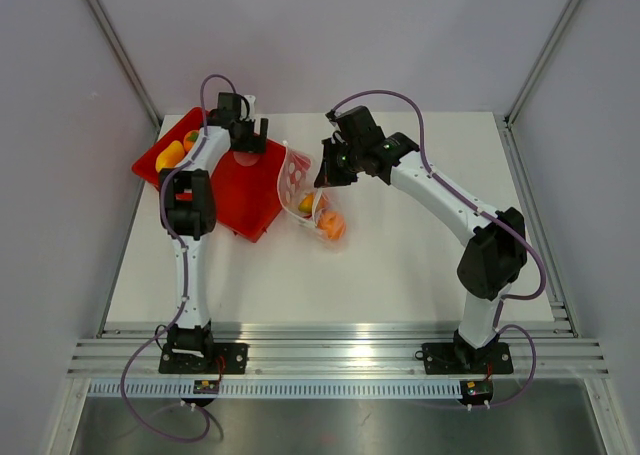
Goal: Place the food in the zip-top bag and seal the zipper
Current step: Pick up the fake fruit from the bin.
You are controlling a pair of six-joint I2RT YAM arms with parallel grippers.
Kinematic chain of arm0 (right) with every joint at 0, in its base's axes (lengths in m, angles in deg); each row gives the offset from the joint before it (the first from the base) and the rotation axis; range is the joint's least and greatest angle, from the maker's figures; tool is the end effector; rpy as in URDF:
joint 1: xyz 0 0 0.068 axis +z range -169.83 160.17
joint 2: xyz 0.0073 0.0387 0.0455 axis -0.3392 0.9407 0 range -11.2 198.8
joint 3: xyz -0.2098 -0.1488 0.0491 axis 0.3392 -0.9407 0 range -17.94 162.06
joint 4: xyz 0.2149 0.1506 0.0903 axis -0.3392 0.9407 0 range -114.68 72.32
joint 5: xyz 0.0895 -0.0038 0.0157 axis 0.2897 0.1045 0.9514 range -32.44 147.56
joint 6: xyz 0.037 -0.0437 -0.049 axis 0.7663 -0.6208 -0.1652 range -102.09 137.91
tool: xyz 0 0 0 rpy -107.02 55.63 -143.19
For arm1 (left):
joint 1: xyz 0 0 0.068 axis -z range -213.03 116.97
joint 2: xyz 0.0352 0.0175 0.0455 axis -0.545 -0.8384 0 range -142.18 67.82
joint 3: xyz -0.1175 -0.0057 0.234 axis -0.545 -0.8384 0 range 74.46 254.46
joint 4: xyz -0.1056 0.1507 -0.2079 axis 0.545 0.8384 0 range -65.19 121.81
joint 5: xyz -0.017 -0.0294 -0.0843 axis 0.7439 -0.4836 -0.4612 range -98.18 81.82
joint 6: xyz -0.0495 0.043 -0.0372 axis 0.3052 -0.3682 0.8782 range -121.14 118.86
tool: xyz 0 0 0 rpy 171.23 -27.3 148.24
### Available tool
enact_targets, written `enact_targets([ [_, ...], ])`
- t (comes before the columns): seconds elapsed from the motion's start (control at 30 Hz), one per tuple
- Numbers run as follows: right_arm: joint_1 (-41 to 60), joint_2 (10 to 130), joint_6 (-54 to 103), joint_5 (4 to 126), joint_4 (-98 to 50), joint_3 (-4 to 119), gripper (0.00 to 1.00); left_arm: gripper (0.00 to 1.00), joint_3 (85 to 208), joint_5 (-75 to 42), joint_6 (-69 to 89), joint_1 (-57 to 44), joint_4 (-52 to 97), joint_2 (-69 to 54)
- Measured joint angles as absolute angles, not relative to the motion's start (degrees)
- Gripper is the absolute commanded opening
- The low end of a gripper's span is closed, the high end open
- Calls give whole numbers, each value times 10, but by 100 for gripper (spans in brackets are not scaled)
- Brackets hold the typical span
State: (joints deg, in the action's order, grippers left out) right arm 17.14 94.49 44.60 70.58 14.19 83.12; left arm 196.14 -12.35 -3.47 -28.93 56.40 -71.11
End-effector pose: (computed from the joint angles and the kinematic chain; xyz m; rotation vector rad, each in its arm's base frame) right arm 0.3534 0.2839 0.3017 -0.3390 2.4292 0.7926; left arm 0.5673 -0.0453 0.1556 0.1689 2.4168 -0.1020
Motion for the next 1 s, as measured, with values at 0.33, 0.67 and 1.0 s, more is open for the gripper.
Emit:
enact_targets([
  [0.33, 171, 945, 446, 706, 142, 831, 0, 99, 1953, -97, -41, -288, 582, -711],
  [0.67, 171, 945, 446, 707, 142, 831, 0, 77, 1923, -91, -41, -288, 581, -707],
  [1.0, 171, 945, 446, 707, 141, 831, 0, 69, 1889, -99, -39, -288, 575, -645],
])
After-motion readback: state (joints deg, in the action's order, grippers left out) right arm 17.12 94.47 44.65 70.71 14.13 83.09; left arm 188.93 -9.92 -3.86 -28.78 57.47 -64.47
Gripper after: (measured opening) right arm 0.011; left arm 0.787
